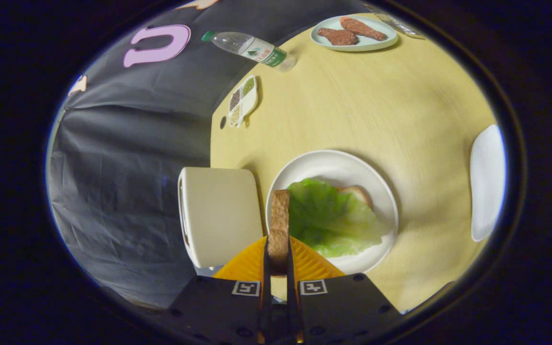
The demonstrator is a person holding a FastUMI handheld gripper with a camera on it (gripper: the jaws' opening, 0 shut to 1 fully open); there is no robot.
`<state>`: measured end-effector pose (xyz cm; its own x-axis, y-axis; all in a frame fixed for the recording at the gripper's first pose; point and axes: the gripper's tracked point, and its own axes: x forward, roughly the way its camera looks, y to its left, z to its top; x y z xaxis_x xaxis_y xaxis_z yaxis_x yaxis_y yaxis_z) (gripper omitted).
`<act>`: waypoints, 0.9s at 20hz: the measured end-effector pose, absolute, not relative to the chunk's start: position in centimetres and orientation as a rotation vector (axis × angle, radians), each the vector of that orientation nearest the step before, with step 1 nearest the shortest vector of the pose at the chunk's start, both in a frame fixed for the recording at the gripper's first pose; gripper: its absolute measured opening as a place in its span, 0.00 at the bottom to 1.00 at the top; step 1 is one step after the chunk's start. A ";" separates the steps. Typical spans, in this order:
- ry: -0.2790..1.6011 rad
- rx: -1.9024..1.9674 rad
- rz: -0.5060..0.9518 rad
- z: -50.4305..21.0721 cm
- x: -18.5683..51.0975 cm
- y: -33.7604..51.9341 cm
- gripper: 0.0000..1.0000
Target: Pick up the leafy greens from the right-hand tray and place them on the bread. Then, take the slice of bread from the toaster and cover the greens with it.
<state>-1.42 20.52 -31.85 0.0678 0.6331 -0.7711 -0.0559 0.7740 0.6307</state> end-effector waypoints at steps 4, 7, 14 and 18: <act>1.388 0.369 0.486 -34.0 -0.8 18.4 0.16; 1.335 0.274 0.452 -35.0 -0.3 17.6 0.16; 1.166 0.005 0.392 -36.5 0.6 16.1 0.30; 1.059 -0.127 0.362 -36.3 1.0 14.8 0.56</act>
